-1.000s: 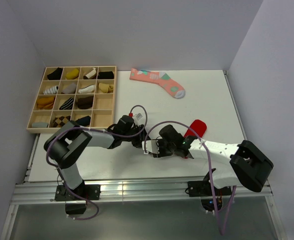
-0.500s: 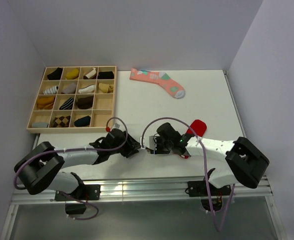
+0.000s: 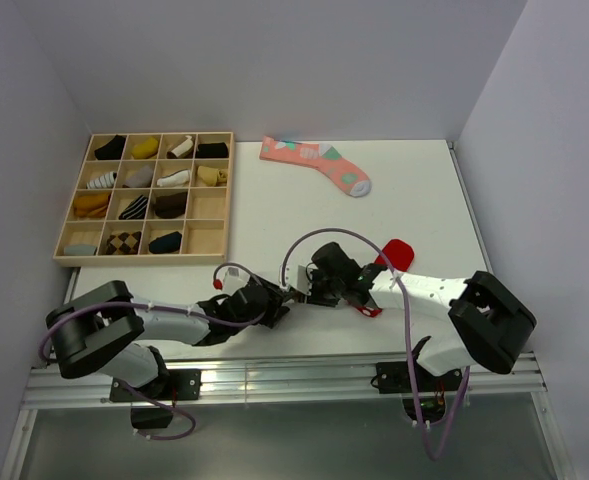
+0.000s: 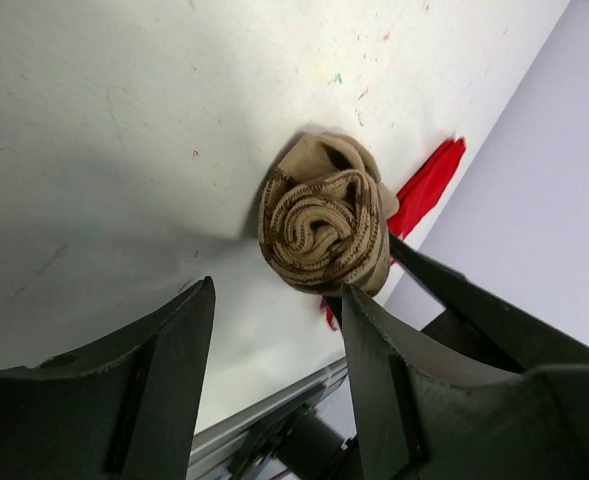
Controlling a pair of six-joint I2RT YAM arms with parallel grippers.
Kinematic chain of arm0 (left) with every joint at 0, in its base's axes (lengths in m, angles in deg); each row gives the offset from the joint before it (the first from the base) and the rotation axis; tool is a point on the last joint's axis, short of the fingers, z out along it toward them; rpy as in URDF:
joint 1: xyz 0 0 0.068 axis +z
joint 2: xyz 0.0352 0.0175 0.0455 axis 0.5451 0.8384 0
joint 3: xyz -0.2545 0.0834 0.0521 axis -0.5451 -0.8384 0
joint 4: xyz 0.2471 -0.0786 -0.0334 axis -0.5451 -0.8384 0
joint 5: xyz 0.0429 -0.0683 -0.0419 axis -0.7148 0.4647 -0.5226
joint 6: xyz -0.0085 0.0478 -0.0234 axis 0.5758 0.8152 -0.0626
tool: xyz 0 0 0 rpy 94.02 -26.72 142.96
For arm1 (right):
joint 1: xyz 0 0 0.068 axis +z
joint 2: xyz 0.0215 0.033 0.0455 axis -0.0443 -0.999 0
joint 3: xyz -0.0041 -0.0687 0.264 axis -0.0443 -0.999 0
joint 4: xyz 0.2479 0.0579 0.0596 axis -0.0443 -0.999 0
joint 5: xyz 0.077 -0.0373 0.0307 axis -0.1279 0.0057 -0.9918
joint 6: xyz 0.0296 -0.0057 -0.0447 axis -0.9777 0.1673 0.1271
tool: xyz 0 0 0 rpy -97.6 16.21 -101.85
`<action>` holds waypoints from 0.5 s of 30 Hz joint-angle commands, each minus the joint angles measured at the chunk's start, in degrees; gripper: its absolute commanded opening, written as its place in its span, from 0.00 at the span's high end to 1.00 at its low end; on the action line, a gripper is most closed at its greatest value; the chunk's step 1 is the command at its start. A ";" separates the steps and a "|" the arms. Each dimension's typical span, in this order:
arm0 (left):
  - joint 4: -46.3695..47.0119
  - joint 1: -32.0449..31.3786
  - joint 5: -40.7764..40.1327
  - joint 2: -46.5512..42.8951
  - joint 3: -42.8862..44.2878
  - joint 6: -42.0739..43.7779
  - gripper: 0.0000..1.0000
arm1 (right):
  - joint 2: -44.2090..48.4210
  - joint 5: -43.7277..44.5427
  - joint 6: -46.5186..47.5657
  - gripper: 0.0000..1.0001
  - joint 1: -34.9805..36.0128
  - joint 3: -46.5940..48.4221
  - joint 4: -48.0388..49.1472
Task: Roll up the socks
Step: Roll the sock at the center of the board.
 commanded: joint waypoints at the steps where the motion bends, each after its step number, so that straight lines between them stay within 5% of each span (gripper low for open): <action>1: 5.71 -1.34 -6.86 2.37 0.67 -7.34 0.41 | -1.68 -1.75 -3.75 1.00 0.04 0.86 -4.32; 9: 14.49 -4.15 -11.08 5.45 -1.53 -9.81 0.38 | -2.48 -1.31 -5.07 1.00 0.04 1.56 -4.76; 15: 12.05 -5.12 -11.00 8.35 1.28 -10.86 0.36 | -2.83 -1.40 -5.68 1.00 0.04 2.27 -5.28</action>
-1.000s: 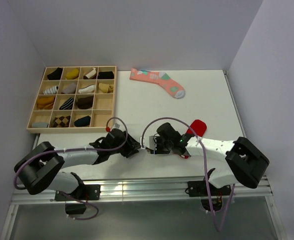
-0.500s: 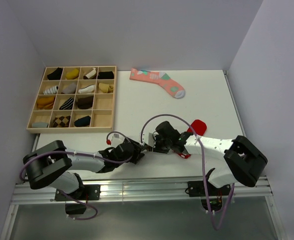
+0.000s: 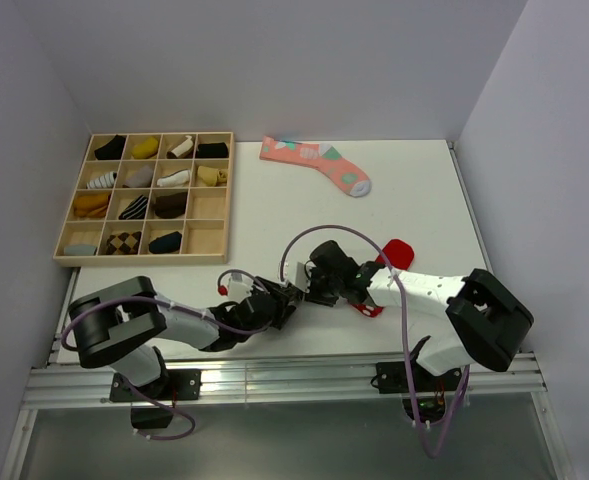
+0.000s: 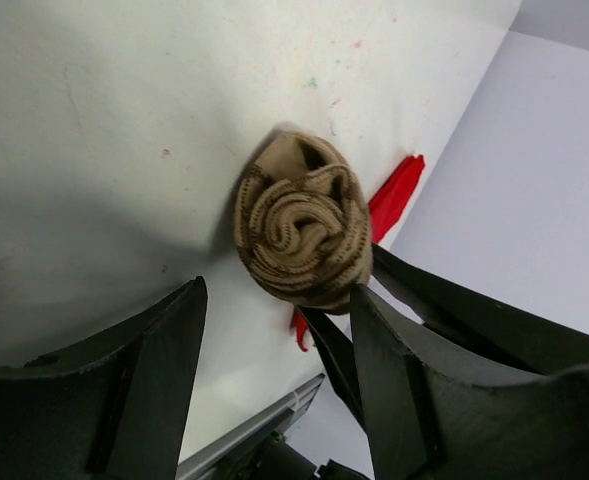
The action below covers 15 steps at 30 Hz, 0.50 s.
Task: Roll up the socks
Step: Roll the sock at the center of the board.
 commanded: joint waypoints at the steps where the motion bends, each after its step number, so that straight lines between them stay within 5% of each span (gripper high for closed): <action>1: 1.77 -0.73 -2.63 2.13 1.82 -5.27 0.36 | -1.58 -1.42 -2.32 1.00 -0.02 1.13 -4.78; 15: 9.25 -0.91 -3.33 10.65 1.91 -8.26 0.36 | -0.88 -5.38 -2.76 1.00 0.06 2.63 -7.60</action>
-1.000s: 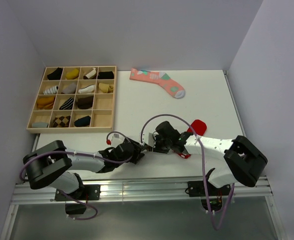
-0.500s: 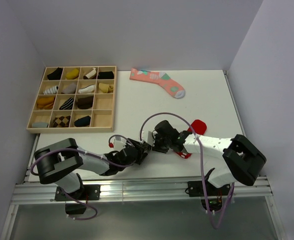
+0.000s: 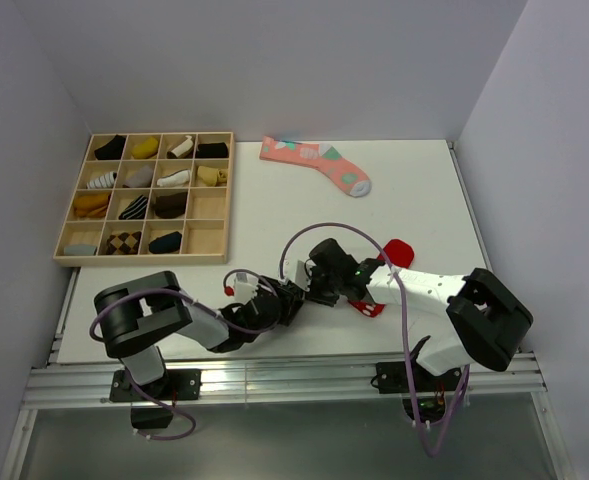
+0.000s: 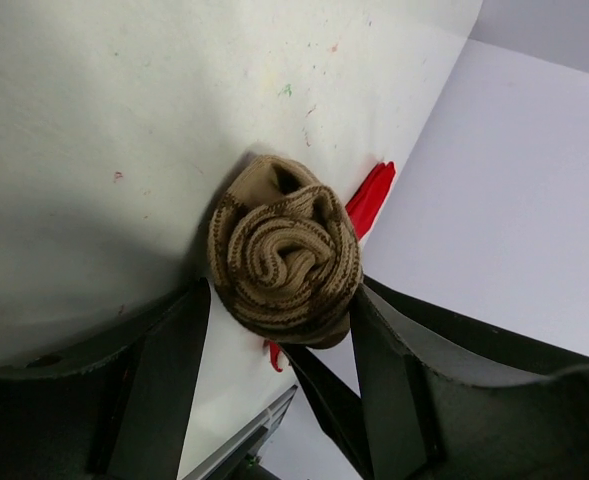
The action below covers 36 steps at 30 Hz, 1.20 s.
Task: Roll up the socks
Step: Roll the sock at the center of the board, then pick up the sock at the center of the board.
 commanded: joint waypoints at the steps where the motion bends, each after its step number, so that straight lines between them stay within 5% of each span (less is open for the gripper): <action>1: -1.44 -0.21 -0.73 2.76 1.23 -7.01 0.36 | -0.68 -5.44 -1.25 1.00 0.33 0.86 -4.12; 17: -8.12 -0.21 0.50 4.35 4.75 -6.92 0.40 | 1.52 -8.00 -0.72 1.00 0.33 0.86 -5.44; 23: -9.35 -0.03 0.67 4.26 5.19 -5.97 0.61 | 2.13 -9.31 -0.11 1.00 0.33 0.33 -5.79; 26: -9.09 0.93 2.95 4.53 5.98 -3.42 0.88 | 2.48 -9.67 0.16 0.99 0.32 0.50 -6.49; 28: -10.39 2.25 4.27 4.44 6.94 -1.75 1.00 | 2.48 -8.80 0.33 0.89 0.33 0.59 -6.84; 33: -18.74 4.98 6.65 2.33 10.11 5.02 1.00 | 5.19 -6.59 0.24 0.52 -0.64 0.07 -7.81; 36: -26.56 6.03 6.13 0.75 13.18 8.71 1.00 | 8.09 -7.47 0.68 0.42 -2.75 -0.20 -9.83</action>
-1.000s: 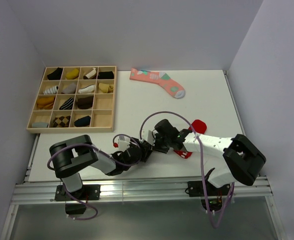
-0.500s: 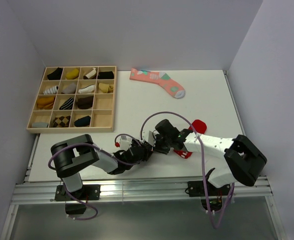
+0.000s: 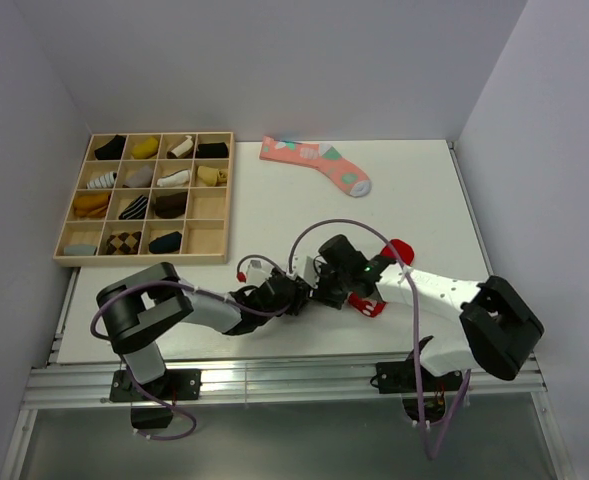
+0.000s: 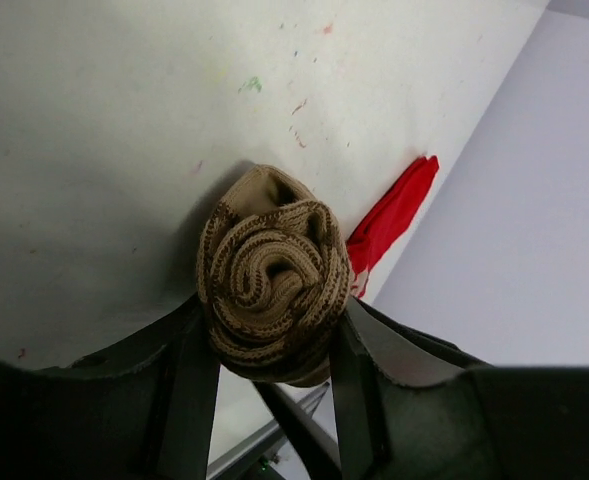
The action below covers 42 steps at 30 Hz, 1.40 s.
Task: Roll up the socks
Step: Pick up the sock at the center of the board, then place the sock in the storage box.
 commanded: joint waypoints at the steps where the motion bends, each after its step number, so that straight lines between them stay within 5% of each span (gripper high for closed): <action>1: -14.68 2.97 -1.13 -1.55 3.57 6.68 1.00 | 5.59 -5.76 1.12 0.40 -1.67 0.15 -6.09; 10: -12.95 8.42 5.09 -2.87 2.79 15.46 1.00 | 13.15 -9.82 1.47 0.23 -11.61 7.00 -16.29; 17: -7.84 14.13 15.91 -2.60 4.72 28.56 1.00 | 14.83 -8.05 -2.48 0.21 -18.20 11.13 -16.39; 26: -15.73 22.30 22.23 -9.81 14.63 41.58 1.00 | 12.63 -10.95 -1.96 0.19 -26.38 15.88 -17.97; 31: -23.30 30.39 22.51 -12.97 19.83 45.71 1.00 | 10.96 -13.23 -1.17 0.19 -29.54 17.11 -18.41; 42: -17.16 51.47 33.76 -7.27 26.51 52.13 1.00 | 9.64 -13.50 -2.31 0.20 -30.87 18.52 -17.00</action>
